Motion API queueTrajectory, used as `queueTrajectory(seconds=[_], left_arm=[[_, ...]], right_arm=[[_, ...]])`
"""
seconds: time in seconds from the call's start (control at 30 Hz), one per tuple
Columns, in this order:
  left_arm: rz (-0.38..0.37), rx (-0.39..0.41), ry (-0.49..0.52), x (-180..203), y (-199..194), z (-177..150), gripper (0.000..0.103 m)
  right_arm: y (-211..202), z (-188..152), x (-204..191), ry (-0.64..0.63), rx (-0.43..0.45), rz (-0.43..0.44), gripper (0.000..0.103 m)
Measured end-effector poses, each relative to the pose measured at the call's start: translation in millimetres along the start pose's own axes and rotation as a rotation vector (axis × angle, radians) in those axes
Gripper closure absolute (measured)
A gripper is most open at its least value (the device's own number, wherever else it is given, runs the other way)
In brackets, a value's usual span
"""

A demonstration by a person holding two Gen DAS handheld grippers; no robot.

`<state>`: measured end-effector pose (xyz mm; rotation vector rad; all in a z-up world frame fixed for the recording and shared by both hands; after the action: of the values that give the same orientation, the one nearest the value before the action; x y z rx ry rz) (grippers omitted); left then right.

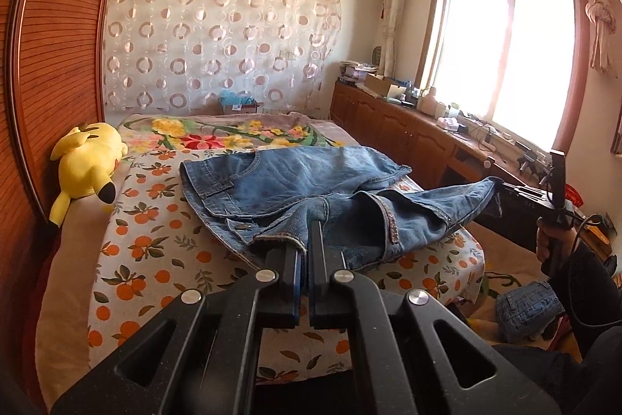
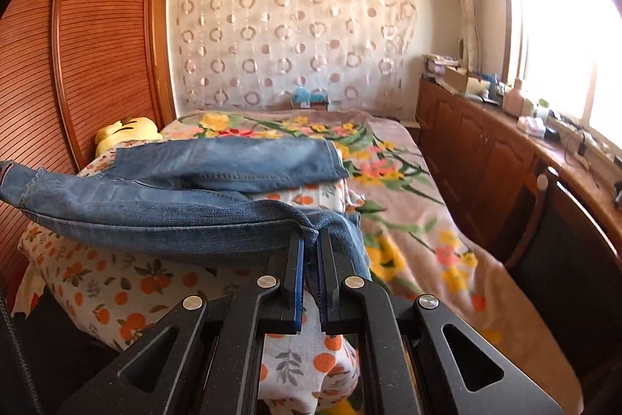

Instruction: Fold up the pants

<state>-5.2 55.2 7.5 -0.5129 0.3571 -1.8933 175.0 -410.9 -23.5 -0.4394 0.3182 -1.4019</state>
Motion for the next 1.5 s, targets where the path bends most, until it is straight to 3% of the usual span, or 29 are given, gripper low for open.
queueTrajectory(seconds=[0.4,0.6,0.8,0.93,1.23,1.5], left_arm=[[0.021,-0.03,-0.011,-17.0,28.7,-9.7,0.1],[0.034,-0.001,0.026,-27.8,43.6,14.6,0.1],[0.073,0.028,0.027,-47.8,85.0,46.8,0.1],[0.082,0.027,0.014,-65.9,111.7,63.5,0.1],[0.099,0.038,0.02,-88.9,142.0,104.5,0.1],[0.149,-0.017,0.009,-119.3,192.8,116.1,0.1]], right_arm=[[25.8,3.1,-2.3,-0.028,0.035,-0.018,0.098],[37.3,35.2,-4.4,-0.091,0.057,-0.036,0.098],[80.7,70.8,-8.7,-0.123,0.081,-0.053,0.098],[113.4,74.9,-17.3,-0.149,0.076,-0.063,0.098],[158.3,112.1,-11.9,-0.156,0.08,-0.05,0.098],[228.1,126.5,-23.6,-0.228,0.017,-0.062,0.098]])
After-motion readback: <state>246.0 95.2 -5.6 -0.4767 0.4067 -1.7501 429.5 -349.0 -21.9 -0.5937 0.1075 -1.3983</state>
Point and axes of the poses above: each gripper's, at about its wrist camera, not at the fingertips, and y roughly the way its jaws point, x to its right, z to its top, the point moved 4 cm from there along y, roughly the way its jaws point
